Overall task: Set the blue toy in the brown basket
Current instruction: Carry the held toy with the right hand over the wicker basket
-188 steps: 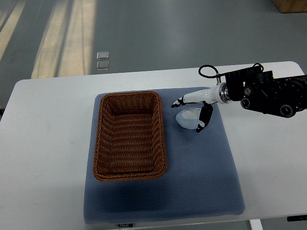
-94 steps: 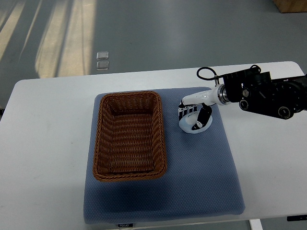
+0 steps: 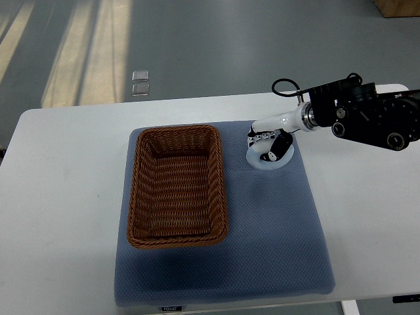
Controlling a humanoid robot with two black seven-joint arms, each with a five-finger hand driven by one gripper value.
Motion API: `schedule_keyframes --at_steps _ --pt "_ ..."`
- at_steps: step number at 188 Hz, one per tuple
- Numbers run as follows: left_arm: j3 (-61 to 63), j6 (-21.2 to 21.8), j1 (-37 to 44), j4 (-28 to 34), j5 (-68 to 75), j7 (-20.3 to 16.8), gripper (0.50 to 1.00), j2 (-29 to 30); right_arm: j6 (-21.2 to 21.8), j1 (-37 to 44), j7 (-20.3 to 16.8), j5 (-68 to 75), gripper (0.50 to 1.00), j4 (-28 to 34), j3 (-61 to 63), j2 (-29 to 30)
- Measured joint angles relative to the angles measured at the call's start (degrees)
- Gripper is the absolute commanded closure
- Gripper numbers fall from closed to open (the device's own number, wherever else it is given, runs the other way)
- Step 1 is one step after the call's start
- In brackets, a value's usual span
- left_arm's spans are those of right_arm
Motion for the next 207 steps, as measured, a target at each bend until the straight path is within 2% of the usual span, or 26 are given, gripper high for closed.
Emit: schedule_keyframes --at_steps 38,63,106,136,162,207 --pt "0.00 0.00 0.00 0.00 0.00 0.00 0.500 0.00 0.10 5.11 0.04 0.49 1.000 -0.05 0.29 -1.88" --pt "0.00 0.00 0.00 0.00 0.00 0.00 0.500 0.00 0.32 9.17 0.40 1.14 1.000 0.53 0.80 -1.13" --pt "0.00 0.00 -0.01 0.00 0.00 0.00 0.500 0.00 -0.06 11.98 0.55 7.52 1.000 0.84 3.39 7.51" --pt "-0.06 0.00 0.00 0.00 0.00 0.00 0.500 0.00 -0.59 11.32 0.55 9.27 1.000 0.51 4.52 13.71" --pt "-0.09 0.00 -0.01 0.00 0.00 0.00 0.500 0.00 -0.82 7.69 0.55 9.60 1.000 -0.84 4.90 17.95" --pt "-0.09 0.00 0.00 0.00 0.00 0.00 0.500 0.00 -1.13 0.57 0.55 8.95 1.000 -5.56 4.95 20.91"
